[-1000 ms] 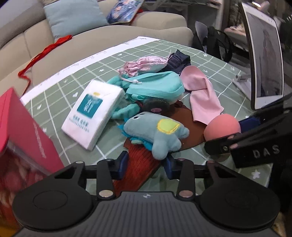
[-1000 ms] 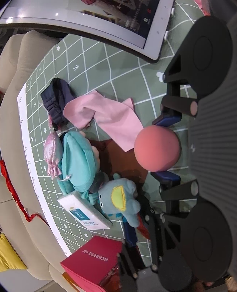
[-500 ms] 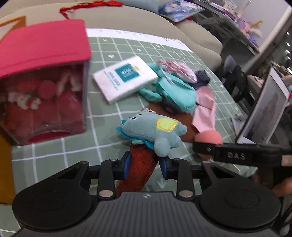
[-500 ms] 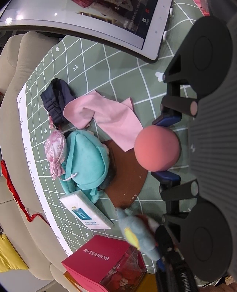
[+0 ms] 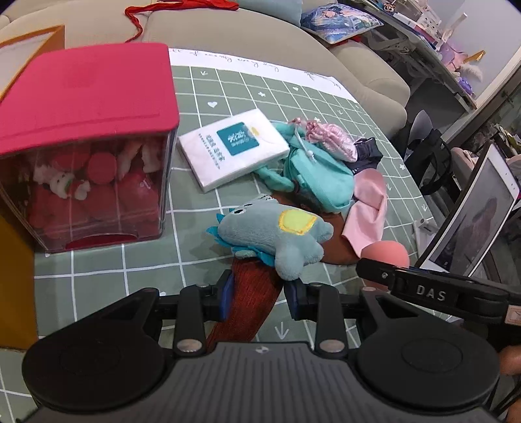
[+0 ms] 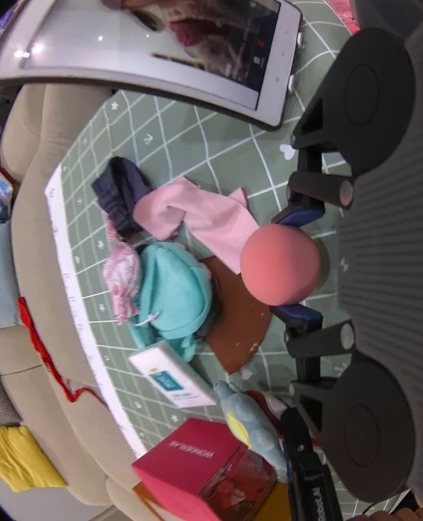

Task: Organize soft objects
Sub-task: 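Carry the red felt and pink ball over the white box with both tools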

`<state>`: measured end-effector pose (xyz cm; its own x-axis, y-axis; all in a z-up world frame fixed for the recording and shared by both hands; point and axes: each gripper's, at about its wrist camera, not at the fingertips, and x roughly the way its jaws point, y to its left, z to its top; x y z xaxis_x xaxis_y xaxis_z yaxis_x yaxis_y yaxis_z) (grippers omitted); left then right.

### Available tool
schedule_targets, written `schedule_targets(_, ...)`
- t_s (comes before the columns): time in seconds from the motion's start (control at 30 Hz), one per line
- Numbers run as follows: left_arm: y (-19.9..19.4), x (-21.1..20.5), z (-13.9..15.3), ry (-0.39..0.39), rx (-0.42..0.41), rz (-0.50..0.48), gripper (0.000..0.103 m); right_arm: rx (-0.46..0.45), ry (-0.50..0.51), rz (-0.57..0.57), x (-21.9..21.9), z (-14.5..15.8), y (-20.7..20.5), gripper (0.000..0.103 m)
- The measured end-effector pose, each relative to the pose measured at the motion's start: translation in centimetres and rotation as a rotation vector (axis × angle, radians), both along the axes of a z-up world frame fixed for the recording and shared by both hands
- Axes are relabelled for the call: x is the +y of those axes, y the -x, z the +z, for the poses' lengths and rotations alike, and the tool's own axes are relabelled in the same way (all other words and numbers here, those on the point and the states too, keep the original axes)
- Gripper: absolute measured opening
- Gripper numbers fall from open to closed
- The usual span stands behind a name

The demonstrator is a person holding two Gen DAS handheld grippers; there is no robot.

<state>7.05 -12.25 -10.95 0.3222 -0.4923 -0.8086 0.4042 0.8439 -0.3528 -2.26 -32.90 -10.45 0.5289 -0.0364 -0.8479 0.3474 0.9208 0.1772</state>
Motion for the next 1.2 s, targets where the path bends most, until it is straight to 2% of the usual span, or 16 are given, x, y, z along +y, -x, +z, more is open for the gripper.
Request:
schedule_targets(0.17,0.0,0.3,1.8,0.004,0.0,0.024,0.037,-0.031,-0.023,-0.043,0.5,2.5,0.2,0.048)
schedule_targets(0.4,-0.5,1.7,6.3,0.0,-0.036,0.068,0.037,-0.102,0.0,0.001,3.4,7.2,-1.0,0.048)
schedule_targets(0.53,-0.4,2.9,9.3,-0.019,-0.095,0.091,0.037,-0.16,0.015,0.071,6.4,10.2,-2.4,0.048)
schedule_targets(0.73,-1.0,7.2,12.7,-0.043,-0.153,0.157,0.037,-0.252,-0.004,0.218,12.8,13.8,-5.3,0.048)
schedule_targets(0.97,-2.3,14.5,14.5,-0.108,-0.176,0.27,0.037,-0.286,-0.071,0.389,21.5,14.7,-9.2,0.048)
schedule_targets(1.2,-4.0,21.6,13.5,-0.19,-0.127,0.403,0.037,-0.216,-0.162,0.489,29.1,12.4,-11.8,0.048)
